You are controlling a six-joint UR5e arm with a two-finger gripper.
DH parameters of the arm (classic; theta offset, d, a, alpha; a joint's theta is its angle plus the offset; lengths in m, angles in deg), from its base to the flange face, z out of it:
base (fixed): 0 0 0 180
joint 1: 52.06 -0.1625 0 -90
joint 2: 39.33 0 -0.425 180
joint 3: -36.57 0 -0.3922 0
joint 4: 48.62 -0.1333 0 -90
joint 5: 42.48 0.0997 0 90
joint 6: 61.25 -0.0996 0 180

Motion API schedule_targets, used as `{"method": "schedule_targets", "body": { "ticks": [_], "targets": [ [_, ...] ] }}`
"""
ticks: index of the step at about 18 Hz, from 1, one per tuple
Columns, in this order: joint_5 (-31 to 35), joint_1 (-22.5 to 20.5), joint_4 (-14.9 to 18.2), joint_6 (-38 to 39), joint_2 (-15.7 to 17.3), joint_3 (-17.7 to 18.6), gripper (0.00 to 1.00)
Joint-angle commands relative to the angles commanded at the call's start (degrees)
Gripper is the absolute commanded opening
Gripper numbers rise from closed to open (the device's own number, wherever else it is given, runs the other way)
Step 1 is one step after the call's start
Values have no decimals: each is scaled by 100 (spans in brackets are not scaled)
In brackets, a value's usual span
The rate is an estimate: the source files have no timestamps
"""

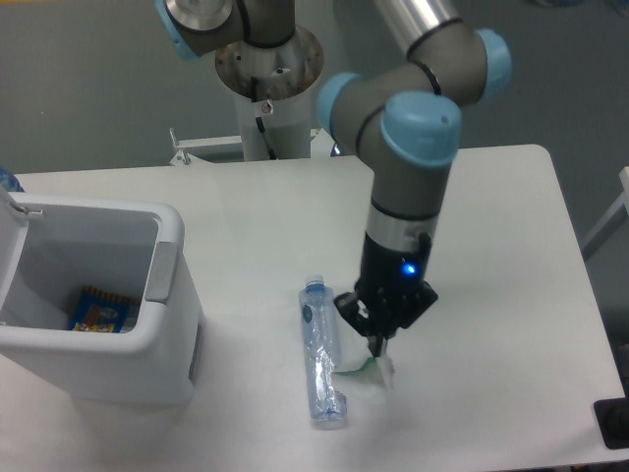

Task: Place the trash in the trash can
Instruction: 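Carry the paper over the white bin and lower it inside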

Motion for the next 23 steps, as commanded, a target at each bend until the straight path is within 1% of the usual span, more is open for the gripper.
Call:
{"method": "schedule_targets", "body": {
  "ticks": [2,5,7,10,13,16,18,20,23],
  "targets": [
    [-193,140,0,132,62,-53,0],
    [-212,281,0,422,106,-272,0],
    [-229,474,0,554,185,-421,0],
    [-474,580,0,704,387,-431,0],
    [-599,861,0,932,545,-422,0],
    [-651,993,0,1047,765,-361,0],
    [-861,994,9,1143,896,-264,0],
    [-1090,1002,9,1170,1011,-124,0],
    [-1196,1063,9,1214,1213,122,0]
  ]
}}
